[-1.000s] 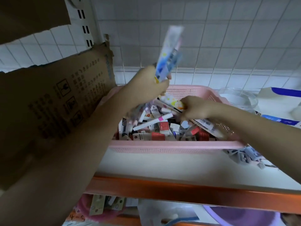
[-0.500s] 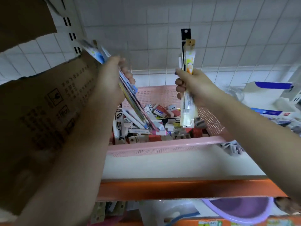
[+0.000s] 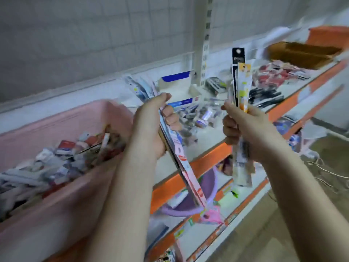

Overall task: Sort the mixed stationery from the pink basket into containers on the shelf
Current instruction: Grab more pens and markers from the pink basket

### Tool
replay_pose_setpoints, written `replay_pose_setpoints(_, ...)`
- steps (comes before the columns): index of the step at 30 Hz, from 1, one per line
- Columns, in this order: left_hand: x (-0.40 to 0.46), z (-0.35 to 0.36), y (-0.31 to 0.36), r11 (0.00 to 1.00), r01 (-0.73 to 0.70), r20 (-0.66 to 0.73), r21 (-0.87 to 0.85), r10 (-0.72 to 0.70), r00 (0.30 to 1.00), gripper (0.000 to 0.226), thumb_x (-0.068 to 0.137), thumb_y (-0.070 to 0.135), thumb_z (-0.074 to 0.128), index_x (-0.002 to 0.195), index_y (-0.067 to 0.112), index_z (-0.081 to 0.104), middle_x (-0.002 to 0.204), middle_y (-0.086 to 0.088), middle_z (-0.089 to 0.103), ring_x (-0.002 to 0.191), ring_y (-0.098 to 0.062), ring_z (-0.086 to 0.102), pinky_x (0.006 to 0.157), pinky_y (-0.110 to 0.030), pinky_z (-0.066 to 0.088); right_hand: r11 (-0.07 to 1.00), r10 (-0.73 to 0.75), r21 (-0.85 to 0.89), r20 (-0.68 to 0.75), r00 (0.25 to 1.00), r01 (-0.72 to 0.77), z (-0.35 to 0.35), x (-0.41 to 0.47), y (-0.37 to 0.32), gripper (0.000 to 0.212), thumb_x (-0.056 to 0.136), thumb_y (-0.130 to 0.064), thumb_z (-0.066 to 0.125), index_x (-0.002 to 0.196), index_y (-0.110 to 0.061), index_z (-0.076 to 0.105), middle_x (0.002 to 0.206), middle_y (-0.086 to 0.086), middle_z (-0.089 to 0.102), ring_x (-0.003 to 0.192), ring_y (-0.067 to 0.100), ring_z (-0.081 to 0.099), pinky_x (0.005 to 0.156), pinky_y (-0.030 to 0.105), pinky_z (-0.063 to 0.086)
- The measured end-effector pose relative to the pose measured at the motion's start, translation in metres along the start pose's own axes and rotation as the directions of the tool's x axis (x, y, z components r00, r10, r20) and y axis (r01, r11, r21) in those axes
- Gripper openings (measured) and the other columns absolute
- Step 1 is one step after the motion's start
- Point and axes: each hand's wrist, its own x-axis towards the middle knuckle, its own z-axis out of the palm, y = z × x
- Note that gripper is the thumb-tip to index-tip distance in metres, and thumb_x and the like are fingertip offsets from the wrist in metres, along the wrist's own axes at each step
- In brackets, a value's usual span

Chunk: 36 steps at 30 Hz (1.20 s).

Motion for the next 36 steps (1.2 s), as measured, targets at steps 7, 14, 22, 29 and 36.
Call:
replay_pose_setpoints(7, 0.055, 0.143, -0.164, 0.975, 0.214, 0.214, 0.065, -0.223, 0.951, 0.029, 0.098, 0.018, 0.033, 0.071, 0.016, 0.042, 0.036, 0.008, 0.026, 0.027, -0.003, 0.023, 0.03, -0.008, 0.02, 0.999, -0.012, 0.03, -0.258, 0.966, 0.02, -0.206, 0.008, 0.004, 0.018, 0.094, -0.026, 0.054, 0.09, -0.01, 0.06, 0.064, 0.004, 0.048, 0.042, 0.01, 0.039, 0.039, 0.02, 0.034)
replay_pose_setpoints(14, 0.136, 0.27, -0.244, 0.969, 0.23, 0.228, 0.092, -0.245, 0.942, 0.03, 0.099, 0.018, 0.033, 0.07, 0.016, 0.04, 0.037, 0.009, 0.027, 0.029, -0.003, 0.024, 0.03, -0.011, 0.02, 0.994, 0.041, 0.107, -0.263, 0.964, -0.014, -0.361, 0.062, -0.03, 0.023, 0.096, -0.029, 0.05, 0.098, -0.01, 0.063, 0.055, -0.002, 0.056, 0.041, 0.009, 0.046, 0.046, 0.022, 0.049)
replay_pose_setpoints(22, 0.294, 0.369, -0.297, 0.977, 0.195, 0.184, 0.09, -0.209, 0.961, 0.034, 0.102, 0.019, 0.032, 0.069, 0.016, 0.039, 0.04, 0.008, 0.029, 0.03, -0.004, 0.024, 0.034, -0.009, 0.023, 0.998, 0.061, 0.018, -0.297, 0.953, -0.058, -0.473, 0.22, -0.058, 0.016, 0.095, -0.025, 0.054, 0.087, -0.011, 0.059, 0.055, 0.0, 0.05, 0.041, 0.012, 0.04, 0.043, 0.021, 0.033)
replay_pose_setpoints(29, 0.393, 0.444, -0.298, 0.997, 0.062, -0.037, 0.048, -0.06, 0.997, 0.021, 0.099, 0.023, 0.045, 0.082, 0.014, 0.054, 0.052, 0.004, 0.043, 0.038, -0.009, 0.044, 0.04, -0.015, 0.042, 0.991, 0.108, -0.061, -0.117, 0.987, -0.115, -0.524, 0.353, -0.128, 0.017, 0.095, -0.024, 0.055, 0.081, -0.016, 0.047, 0.055, 0.0, 0.044, 0.045, 0.014, 0.041, 0.049, 0.026, 0.036)
replay_pose_setpoints(36, 0.439, 0.452, -0.297, 0.926, -0.159, -0.471, 0.342, 0.315, 0.824, 0.031, 0.081, 0.041, 0.069, 0.076, 0.014, 0.057, 0.046, 0.005, 0.045, 0.045, -0.012, 0.045, 0.059, -0.026, 0.043, 0.855, 0.187, -0.517, 0.361, 0.914, 0.029, -0.474, 0.495, -0.153, 0.019, 0.09, -0.029, 0.058, 0.091, -0.011, 0.053, 0.075, 0.007, 0.05, 0.06, 0.018, 0.047, 0.062, 0.029, 0.039)
